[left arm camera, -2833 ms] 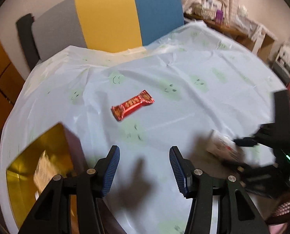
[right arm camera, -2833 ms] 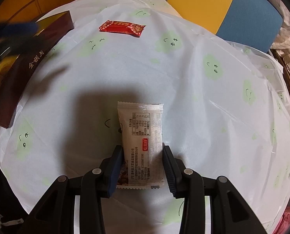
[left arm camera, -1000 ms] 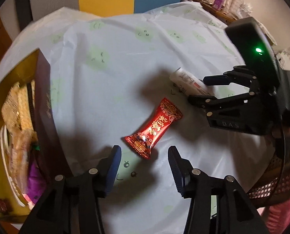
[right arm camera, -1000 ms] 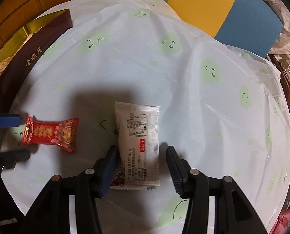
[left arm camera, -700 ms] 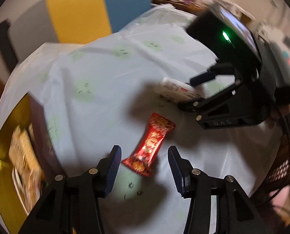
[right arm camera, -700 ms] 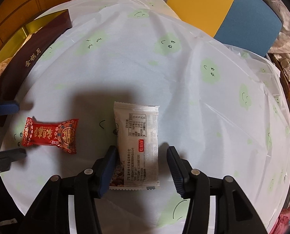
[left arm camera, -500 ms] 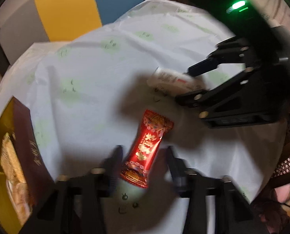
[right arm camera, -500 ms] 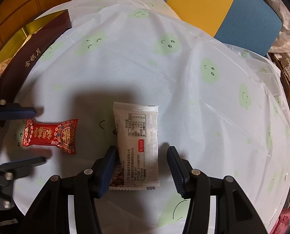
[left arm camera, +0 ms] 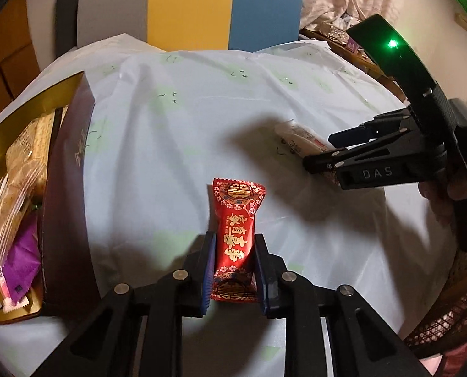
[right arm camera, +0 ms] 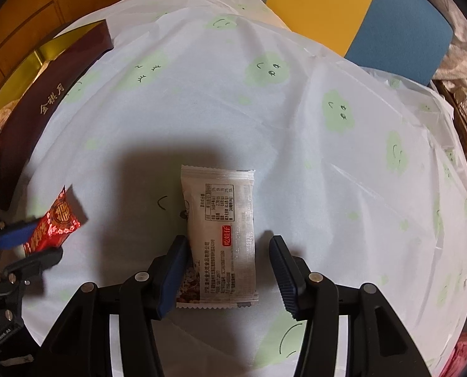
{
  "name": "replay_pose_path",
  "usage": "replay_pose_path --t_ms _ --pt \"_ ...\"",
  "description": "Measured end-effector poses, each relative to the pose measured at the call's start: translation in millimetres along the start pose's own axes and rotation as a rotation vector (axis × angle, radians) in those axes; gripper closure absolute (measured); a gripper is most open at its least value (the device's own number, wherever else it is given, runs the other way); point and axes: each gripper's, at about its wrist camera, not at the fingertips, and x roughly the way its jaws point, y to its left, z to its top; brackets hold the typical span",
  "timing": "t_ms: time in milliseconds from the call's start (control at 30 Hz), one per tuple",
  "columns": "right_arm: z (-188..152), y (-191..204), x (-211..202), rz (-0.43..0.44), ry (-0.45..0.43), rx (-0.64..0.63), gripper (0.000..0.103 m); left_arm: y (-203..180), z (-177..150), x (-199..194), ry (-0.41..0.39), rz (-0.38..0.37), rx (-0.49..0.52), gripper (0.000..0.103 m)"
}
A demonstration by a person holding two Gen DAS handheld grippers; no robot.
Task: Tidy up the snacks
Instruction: 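Carry the red candy over the gold tin and open the left tool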
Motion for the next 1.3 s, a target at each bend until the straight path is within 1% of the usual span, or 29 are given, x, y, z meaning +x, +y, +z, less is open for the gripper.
replay_pose_path --t_ms 200,267,333,400,500,600,733,833,933,1000,1067,1133,1300 --pt "-1.6 2.0 -1.0 -0.007 -0.007 0.002 0.051 1.8 -12.1 -6.5 -0.039 -0.011 0.002 0.079" --pt "-0.4 4.1 -1.7 0.001 -0.01 -0.007 0.059 0.9 -10.4 -4.6 -0.044 -0.007 0.005 0.079" --pt "-2.2 9.0 -2.4 -0.004 -0.016 -0.026 0.062 -0.9 -11.8 -4.5 -0.053 0.0 0.012 0.079" --pt "-2.6 9.3 -2.2 -0.002 -0.018 -0.025 0.062 -2.1 -11.9 -4.5 -0.059 0.007 0.019 0.08" --pt "-2.0 3.5 -1.5 0.027 -0.015 -0.002 0.062 -2.6 -12.0 -4.8 -0.067 0.008 0.026 0.081" --pt "-5.5 8.4 -1.6 0.004 -0.033 -0.038 0.062 -3.1 -10.7 -6.5 -0.064 0.009 0.031 0.081" --pt "-7.0 3.9 0.2 0.004 -0.044 -0.051 0.062 -2.0 -9.2 -11.6 -0.057 -0.018 0.015 0.081" --pt "-8.2 5.3 0.3 -0.008 -0.05 -0.072 0.062 -4.4 -9.0 -22.7 -0.076 -0.038 0.023 0.081" --pt "-11.0 9.4 0.0 -0.023 -0.055 -0.09 0.063 -3.6 -5.0 -42.9 -0.117 -0.068 0.014 0.081" --pt "-14.2 14.3 -1.2 -0.029 -0.059 -0.096 0.063 3.5 1.1 -58.7 -0.145 -0.075 -0.014 0.081" --pt "-16.0 15.5 -1.6 -0.032 -0.061 -0.098 0.063 17.2 8.2 -73.1 -0.17 -0.072 -0.065 0.081" --pt "-17.0 17.3 -3.3 -0.036 -0.064 -0.101 0.063 38.5 15.4 -85.3 -0.18 -0.071 -0.139 0.081" --pt "-18.9 20.8 -6.6 -0.049 -0.069 -0.111 0.063 102.3 23.0 -106.5 -0.202 -0.021 -0.326 0.081"
